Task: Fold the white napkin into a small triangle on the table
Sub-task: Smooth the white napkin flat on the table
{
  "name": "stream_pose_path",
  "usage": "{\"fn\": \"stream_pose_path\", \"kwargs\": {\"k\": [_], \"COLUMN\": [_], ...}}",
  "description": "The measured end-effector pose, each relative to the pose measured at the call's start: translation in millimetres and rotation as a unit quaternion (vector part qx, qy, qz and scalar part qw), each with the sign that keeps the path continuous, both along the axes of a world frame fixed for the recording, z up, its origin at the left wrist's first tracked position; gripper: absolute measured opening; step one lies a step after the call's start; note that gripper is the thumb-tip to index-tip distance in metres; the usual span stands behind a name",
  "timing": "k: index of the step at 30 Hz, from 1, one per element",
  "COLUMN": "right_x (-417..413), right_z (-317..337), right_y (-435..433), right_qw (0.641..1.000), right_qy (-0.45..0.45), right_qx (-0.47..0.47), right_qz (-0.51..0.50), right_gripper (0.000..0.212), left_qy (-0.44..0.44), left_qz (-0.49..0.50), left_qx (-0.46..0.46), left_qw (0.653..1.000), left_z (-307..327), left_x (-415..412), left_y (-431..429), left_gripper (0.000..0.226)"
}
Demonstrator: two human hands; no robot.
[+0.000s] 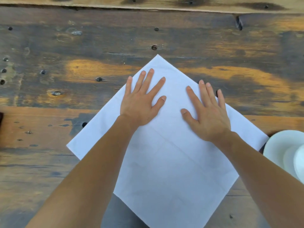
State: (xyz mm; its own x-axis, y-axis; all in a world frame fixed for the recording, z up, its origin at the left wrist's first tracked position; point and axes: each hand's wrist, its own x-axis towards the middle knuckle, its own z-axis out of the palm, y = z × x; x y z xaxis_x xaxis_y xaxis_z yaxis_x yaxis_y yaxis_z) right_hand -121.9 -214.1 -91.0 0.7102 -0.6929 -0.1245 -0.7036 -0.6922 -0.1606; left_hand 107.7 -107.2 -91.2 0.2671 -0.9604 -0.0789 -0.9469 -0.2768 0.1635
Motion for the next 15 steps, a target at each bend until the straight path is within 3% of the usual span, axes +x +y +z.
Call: {"fn": "stream_pose_path", "kwargs": {"k": [15], "right_x": [-1.6], "right_z": [-3.2], "right_y": [-1.1], "right_qw": [1.000], "right_qy": [-0.016], "right_qx": [-0.013], "right_qz": [-0.005], "right_gripper": [0.071], "left_qy": [-0.011], "left_qz": [0.003], "left_qx": [-0.012], "left_qw": [1.000], "left_z": [-5.6], "left_x": [-0.3], "left_y": [0.7], "left_gripper": [0.063]}}
